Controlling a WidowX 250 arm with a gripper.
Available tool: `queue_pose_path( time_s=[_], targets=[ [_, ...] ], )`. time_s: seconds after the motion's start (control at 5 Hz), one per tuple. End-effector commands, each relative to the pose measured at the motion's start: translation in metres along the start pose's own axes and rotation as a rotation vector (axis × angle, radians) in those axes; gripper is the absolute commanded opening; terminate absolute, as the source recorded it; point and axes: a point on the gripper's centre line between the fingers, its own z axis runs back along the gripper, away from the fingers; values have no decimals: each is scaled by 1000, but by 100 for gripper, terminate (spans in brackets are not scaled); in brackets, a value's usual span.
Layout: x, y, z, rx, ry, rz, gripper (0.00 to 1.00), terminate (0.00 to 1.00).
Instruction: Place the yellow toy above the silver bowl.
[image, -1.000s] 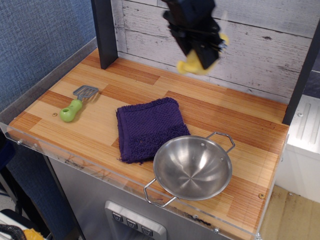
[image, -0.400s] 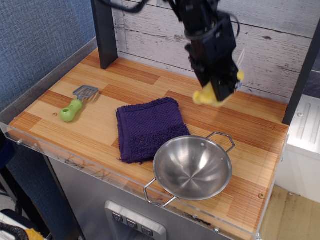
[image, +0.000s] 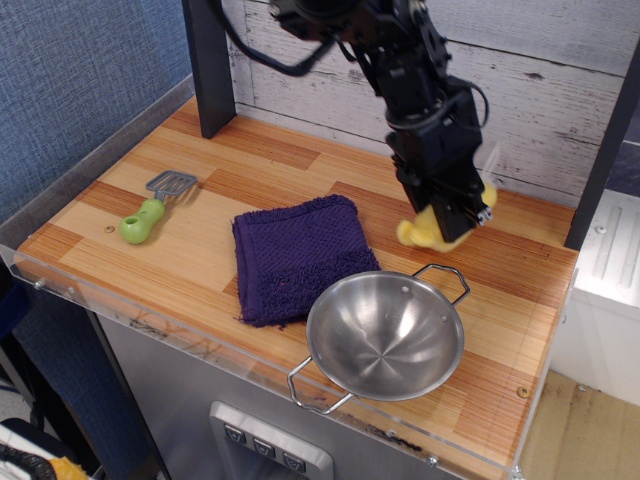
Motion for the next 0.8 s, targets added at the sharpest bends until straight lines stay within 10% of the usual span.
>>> queue_pose_path(
  time_s=[0.0,0.2,0.6],
  targets=[
    [18,-9,0,4,-22,-31,0,0],
    [17,-10,-3,-4,16,-39,100,0],
    [15,-7,3,30,10,-29,100,0]
  ],
)
